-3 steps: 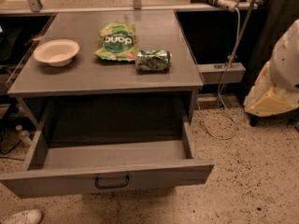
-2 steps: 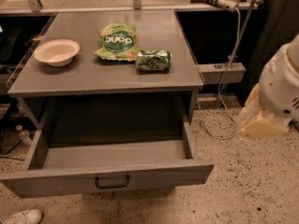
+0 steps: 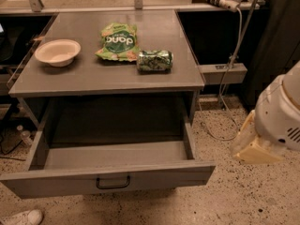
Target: Close top drawer
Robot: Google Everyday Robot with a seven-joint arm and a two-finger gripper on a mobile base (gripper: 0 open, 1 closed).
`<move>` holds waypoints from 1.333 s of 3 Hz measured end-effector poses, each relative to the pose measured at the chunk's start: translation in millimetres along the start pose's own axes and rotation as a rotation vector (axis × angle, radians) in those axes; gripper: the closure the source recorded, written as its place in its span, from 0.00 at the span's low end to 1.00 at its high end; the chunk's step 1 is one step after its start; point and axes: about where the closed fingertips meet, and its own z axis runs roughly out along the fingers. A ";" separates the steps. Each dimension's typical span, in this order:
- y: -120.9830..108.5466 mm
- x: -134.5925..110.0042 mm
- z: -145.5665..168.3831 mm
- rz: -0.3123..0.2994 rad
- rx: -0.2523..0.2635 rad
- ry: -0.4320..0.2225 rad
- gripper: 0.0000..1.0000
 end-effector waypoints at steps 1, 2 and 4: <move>2.9 4.8 4.7 0.009 -0.003 -0.002 1.00; 22.9 11.3 39.1 0.065 -0.046 -0.007 1.00; 72.5 17.4 159.1 0.123 -0.264 0.004 1.00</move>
Offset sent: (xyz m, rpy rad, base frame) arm -0.0635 0.0099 -0.1410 0.0478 0.2422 -0.1215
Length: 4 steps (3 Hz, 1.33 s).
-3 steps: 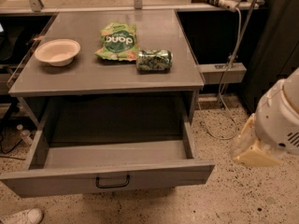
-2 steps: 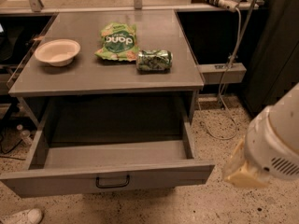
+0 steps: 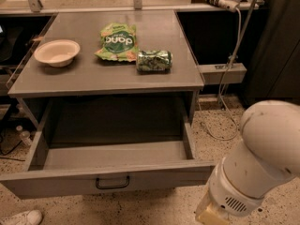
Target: Close top drawer
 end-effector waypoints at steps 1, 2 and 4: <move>0.4 2.2 5.1 0.003 -0.007 0.002 1.00; -2.5 1.2 11.7 0.011 -0.006 -0.013 1.00; -43.2 -47.2 83.0 0.011 -0.001 -0.105 1.00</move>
Offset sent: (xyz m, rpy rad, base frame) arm 0.0043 0.0029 -0.0212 0.0328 -0.0043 -0.0341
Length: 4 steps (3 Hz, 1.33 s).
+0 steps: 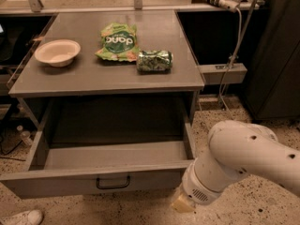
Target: Close top drawer
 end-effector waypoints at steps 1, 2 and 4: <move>-20.8 -24.4 15.5 -0.026 0.028 -0.035 1.00; -38.7 -47.6 9.5 -0.064 0.067 -0.056 1.00; -50.6 -61.5 -0.1 -0.089 0.094 -0.062 0.81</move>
Offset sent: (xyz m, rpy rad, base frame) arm 0.0904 0.0392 0.0078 0.0318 -0.1688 0.0424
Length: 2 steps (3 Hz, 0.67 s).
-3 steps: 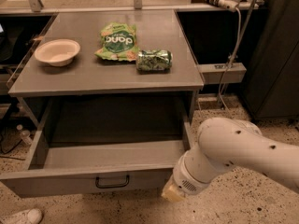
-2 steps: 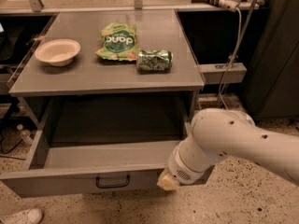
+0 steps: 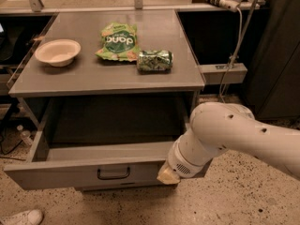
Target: Close top drawer
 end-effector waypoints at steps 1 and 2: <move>0.0 0.0 0.0 0.000 0.000 0.000 0.58; 0.0 0.0 0.0 0.000 0.000 0.000 0.35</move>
Offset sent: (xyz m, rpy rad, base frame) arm 0.0000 0.0000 0.0000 0.0000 0.0000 0.0000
